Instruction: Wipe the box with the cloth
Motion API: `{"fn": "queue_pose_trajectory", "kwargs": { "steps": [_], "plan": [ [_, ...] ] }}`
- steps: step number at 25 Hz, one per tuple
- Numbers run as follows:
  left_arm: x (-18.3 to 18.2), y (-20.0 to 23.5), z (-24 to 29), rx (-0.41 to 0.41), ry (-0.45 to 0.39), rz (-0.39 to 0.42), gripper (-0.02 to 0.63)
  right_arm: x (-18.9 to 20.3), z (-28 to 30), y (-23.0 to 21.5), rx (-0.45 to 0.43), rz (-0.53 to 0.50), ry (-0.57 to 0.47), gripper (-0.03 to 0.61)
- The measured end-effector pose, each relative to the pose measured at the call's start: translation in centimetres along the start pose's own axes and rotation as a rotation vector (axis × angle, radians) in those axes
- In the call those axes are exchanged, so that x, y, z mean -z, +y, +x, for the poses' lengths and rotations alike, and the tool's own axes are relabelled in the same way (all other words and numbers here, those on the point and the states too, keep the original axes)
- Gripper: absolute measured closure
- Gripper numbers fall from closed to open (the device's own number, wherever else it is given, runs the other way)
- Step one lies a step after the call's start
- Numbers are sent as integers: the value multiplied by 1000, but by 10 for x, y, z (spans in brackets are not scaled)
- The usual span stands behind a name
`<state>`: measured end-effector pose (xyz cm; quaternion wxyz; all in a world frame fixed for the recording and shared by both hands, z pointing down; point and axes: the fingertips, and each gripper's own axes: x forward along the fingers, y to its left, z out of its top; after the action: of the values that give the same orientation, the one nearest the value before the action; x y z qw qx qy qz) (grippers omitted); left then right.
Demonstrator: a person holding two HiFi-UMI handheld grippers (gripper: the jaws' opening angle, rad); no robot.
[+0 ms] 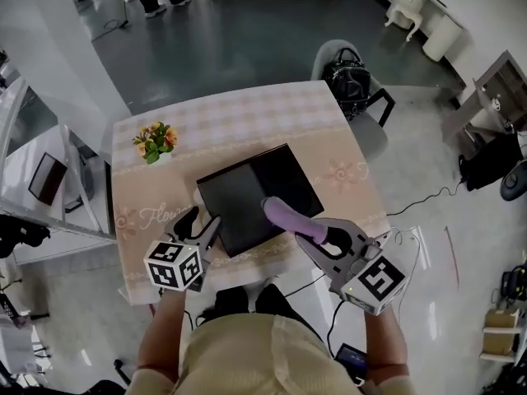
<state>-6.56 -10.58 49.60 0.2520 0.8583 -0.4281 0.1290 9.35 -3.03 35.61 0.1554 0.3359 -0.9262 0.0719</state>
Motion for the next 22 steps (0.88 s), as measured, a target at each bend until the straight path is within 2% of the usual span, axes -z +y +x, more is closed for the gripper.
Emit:
{"fn": "queue_pose_trajectory", "kwargs": {
  "steps": [2,6,10,13,17,19,22],
  "plan": [
    [0,0,3,-6,8,2,363,13,-24,-22,129,26,3,497],
    [5,-1,9,11,32,-70,360,47,-67,-54,337,133,7,497],
    [8,2,10,2,38,-131,351,85,-101,-71,519,251,5,497],
    [8,4,11,8,28,-211,351,112,-114,-76,631,324,10,497],
    [12,6,15,7,40,-259,351,141,-106,-81,707,394,-6,497],
    [13,5,17,7,47,-265,351,149,-92,-79,703,420,-8,497],
    [12,4,18,13,51,-265,353,156,-62,-68,650,436,9,497]
  ]
}}
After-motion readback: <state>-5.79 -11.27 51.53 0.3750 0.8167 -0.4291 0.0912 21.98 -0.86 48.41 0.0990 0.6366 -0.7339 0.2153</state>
